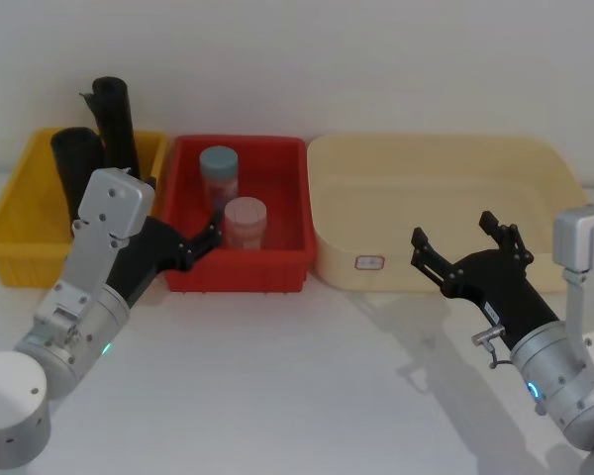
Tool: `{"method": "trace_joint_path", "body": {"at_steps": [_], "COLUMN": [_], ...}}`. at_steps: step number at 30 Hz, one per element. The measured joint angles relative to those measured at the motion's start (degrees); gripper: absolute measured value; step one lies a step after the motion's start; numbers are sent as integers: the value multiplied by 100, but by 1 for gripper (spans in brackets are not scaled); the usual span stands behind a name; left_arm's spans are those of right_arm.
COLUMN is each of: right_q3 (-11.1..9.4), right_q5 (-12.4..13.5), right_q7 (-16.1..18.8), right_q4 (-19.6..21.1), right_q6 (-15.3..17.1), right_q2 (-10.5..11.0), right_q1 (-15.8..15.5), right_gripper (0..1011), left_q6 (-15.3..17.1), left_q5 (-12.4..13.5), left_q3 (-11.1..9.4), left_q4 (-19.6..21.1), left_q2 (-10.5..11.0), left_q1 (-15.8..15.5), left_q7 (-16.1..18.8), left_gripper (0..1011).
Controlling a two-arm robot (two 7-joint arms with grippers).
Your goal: Pick up the garbage bag with the one hand and transfer it to the other hand.
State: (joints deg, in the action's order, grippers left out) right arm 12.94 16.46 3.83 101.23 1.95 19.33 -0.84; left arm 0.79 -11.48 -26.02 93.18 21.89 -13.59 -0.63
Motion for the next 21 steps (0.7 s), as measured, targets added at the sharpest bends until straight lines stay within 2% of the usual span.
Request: {"method": "trace_joint_path", "body": {"at_steps": [10, 17, 21], "right_q3": [-9, -18, -3], "right_q5": [85, 355, 600], "right_q7": [172, 546, 870], "right_q4": [-40, -178, -313], "right_q6": [138, 458, 755], "right_q2": [24, 72, 102], "right_q1": [150, 514, 841], "right_gripper": [1001, 1002, 1002], "left_q6": [0, 0, 0], "left_q5": [0, 0, 0], "left_q3": [0, 0, 0], "left_q4": [0, 0, 0], "left_q2": [0, 0, 0], "left_q1": [0, 0, 0], "left_q7": [0, 0, 0], "left_gripper": [1000, 1000, 1000]}}
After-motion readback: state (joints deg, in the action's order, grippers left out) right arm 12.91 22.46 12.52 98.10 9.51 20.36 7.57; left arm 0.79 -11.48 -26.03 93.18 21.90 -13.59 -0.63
